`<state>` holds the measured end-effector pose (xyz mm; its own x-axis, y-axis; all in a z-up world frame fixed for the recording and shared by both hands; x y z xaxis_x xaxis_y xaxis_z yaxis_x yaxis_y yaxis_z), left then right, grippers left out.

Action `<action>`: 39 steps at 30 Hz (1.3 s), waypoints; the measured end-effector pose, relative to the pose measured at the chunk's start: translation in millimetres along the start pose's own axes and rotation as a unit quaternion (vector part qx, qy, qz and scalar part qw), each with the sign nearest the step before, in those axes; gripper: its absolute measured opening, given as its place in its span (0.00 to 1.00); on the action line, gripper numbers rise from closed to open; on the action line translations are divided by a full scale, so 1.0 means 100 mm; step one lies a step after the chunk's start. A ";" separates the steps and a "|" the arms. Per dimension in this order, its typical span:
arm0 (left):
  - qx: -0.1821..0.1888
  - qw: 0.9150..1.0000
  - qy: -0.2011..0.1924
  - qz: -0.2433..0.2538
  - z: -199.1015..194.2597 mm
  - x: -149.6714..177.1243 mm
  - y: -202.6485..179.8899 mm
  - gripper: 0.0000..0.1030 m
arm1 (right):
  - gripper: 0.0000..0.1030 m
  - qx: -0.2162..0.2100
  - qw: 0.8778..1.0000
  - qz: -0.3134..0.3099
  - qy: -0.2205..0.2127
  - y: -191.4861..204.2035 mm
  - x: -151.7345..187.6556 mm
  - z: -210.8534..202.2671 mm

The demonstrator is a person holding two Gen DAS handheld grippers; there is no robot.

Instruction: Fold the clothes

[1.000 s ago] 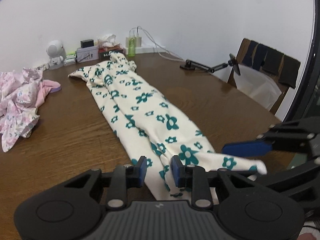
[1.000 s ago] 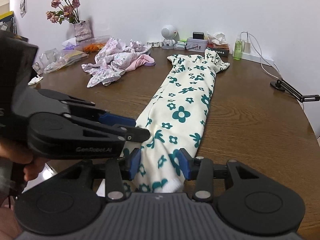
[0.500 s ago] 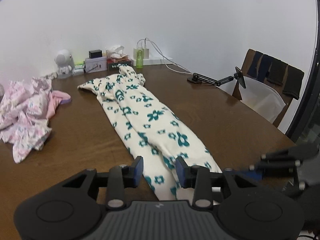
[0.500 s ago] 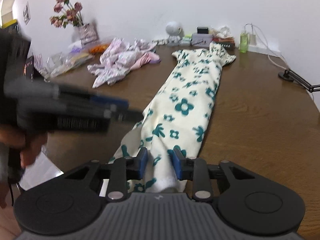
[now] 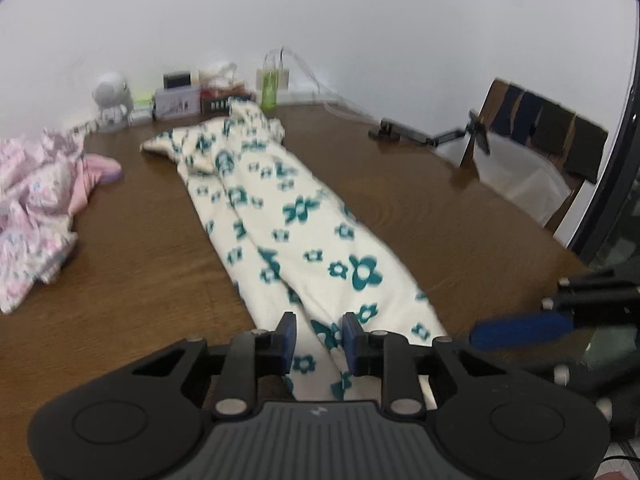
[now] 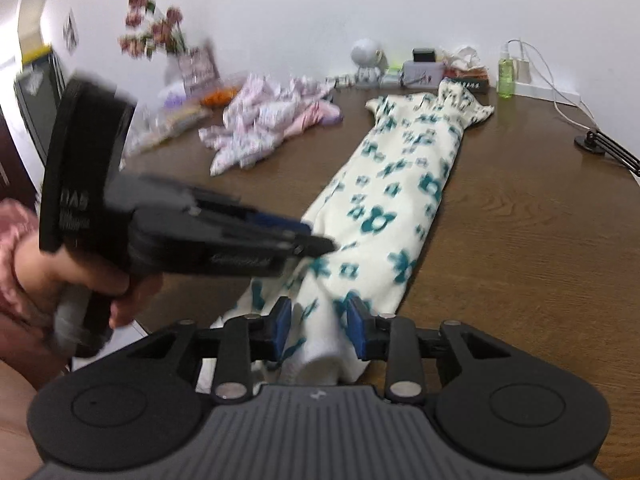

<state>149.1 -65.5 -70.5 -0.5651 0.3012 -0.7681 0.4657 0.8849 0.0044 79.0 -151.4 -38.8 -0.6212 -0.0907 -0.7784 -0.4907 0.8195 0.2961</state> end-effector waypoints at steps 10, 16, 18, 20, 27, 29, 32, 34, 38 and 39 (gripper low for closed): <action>0.026 0.997 0.016 0.073 0.17 -0.05 -0.23 0.25 | 0.49 0.043 0.997 -0.047 -0.040 -0.46 -0.97 -0.04; 0.043 0.994 0.030 0.093 0.24 0.01 -0.23 0.25 | 0.49 0.054 0.993 -0.104 0.015 -0.52 -1.81 0.66; 0.051 0.994 0.034 0.090 0.26 0.02 -0.21 0.26 | 0.52 0.059 0.991 -0.105 0.049 -0.58 -2.02 1.10; 0.058 0.994 0.036 0.084 0.27 0.02 -0.20 0.26 | 0.54 0.068 0.989 -0.104 0.080 -0.66 -2.18 1.54; 0.074 0.994 0.039 0.075 0.27 0.02 -0.17 0.26 | 0.54 0.135 0.976 -0.082 0.151 -0.96 -2.33 2.69; 0.077 0.994 0.037 0.074 0.26 0.03 -0.17 0.26 | 0.41 0.153 0.969 -0.077 0.176 -1.01 -2.26 2.82; 0.083 0.994 0.036 0.069 0.25 0.04 -0.16 0.26 | 0.07 0.182 0.959 -0.094 0.198 -1.05 -2.26 2.86; 0.084 0.994 0.035 0.067 0.25 0.04 -0.15 0.26 | 0.07 0.206 0.952 -0.129 0.187 -1.00 -2.37 2.79; 0.083 0.994 0.032 0.064 0.25 0.04 -0.15 0.26 | 0.06 0.280 0.917 -0.232 0.163 -0.83 -2.56 2.75; 0.082 0.994 0.031 0.064 0.25 0.04 -0.15 0.26 | 0.06 0.276 0.914 -0.242 0.171 -0.78 -2.53 2.82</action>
<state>156.5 -86.3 -89.6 -0.5327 0.4334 -0.7269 0.6386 0.7694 -0.0092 447.0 -33.0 -21.0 -0.6141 -0.6130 -0.4971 -0.4348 0.7884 -0.4351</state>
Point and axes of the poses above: each gripper's, at about its wrist camera, not at the fingertips, and z roughly the way its jaws point, y to its left, x to its underside, the point moved 9 cm from there along z, roughly the way its jaws point, and after that the axes turned 6 degrees about -x, right-handed, at the moved point
